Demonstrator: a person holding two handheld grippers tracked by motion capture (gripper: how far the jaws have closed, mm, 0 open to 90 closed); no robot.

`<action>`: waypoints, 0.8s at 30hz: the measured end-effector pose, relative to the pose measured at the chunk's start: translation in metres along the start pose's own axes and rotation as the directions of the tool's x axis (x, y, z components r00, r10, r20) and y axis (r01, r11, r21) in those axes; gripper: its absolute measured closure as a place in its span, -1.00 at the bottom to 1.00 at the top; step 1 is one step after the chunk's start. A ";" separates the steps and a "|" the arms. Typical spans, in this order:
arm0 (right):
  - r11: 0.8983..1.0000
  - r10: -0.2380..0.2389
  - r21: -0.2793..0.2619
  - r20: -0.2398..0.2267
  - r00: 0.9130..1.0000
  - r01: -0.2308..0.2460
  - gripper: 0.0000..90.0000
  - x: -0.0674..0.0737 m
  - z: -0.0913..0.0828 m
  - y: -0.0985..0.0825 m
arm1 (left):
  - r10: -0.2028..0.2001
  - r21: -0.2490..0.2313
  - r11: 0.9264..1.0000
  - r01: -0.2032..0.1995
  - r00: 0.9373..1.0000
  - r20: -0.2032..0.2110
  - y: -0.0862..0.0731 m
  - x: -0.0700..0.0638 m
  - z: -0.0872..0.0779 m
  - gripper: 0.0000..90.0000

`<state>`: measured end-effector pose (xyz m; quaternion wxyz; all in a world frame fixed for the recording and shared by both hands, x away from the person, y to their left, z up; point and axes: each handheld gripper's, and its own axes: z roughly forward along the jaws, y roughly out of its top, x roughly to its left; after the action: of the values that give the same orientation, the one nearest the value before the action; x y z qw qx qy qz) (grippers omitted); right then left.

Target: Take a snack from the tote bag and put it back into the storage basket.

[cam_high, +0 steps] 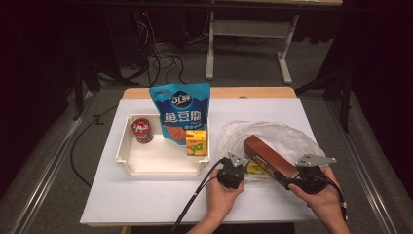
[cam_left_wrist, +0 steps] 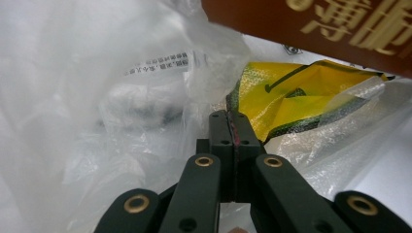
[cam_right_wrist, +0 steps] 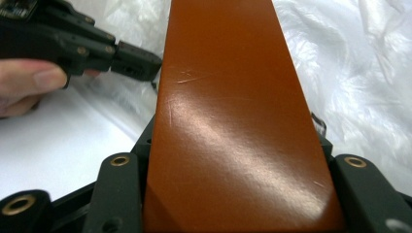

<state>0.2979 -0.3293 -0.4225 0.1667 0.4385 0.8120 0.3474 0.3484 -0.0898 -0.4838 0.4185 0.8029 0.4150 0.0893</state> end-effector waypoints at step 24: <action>0.996 -0.058 -0.063 -0.036 0.998 0.056 0.02 0.011 -0.034 -0.013 | -0.020 -0.103 0.994 0.025 0.999 0.049 -0.001 0.006 -0.019 1.00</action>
<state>0.2643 -0.3392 -0.4070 0.1749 0.4031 0.8159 0.3758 0.3424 -0.0735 -0.4741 0.4703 0.7774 0.4086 0.0867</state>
